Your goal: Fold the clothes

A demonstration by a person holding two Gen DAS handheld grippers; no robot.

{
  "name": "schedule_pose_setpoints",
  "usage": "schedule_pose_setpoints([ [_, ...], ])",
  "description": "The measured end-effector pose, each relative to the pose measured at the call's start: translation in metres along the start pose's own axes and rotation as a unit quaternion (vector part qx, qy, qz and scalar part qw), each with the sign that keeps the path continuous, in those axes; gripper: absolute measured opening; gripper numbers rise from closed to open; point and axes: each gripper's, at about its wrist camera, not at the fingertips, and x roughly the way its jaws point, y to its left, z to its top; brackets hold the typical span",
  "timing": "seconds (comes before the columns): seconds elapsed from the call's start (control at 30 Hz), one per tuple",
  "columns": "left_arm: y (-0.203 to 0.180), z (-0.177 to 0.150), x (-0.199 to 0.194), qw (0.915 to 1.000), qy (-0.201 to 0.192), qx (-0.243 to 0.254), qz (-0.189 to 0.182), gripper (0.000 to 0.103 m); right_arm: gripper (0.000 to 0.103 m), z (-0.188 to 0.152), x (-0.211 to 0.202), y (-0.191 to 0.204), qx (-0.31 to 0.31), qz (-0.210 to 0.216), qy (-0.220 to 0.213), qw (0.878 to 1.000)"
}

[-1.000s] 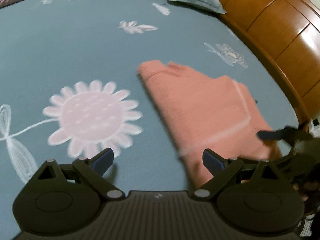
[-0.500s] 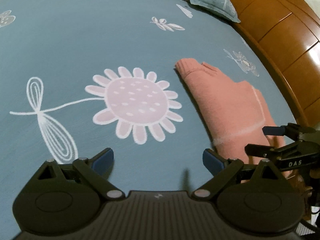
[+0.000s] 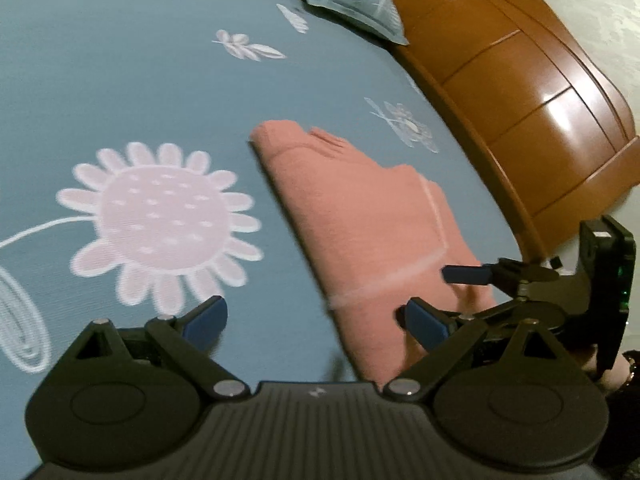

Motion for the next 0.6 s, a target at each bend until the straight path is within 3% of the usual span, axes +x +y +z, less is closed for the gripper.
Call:
schedule_pose_setpoints([
  [0.17, -0.004, 0.002, 0.009, 0.9987, 0.005, -0.036, -0.035, 0.096, 0.103, -0.003, -0.001, -0.002, 0.0, 0.004, -0.01, 1.0],
  [0.4, -0.015, 0.013, 0.021, 0.9973, 0.002, -0.065, -0.035, 0.095, 0.103, -0.007, -0.014, -0.015, 0.002, 0.026, -0.028, 0.999],
  [0.6, -0.023, 0.011, 0.038, 0.9936, 0.005, -0.101, -0.05, 0.095, 0.103, -0.006, -0.052, -0.082, 0.073, 0.037, -0.082, 0.993],
])
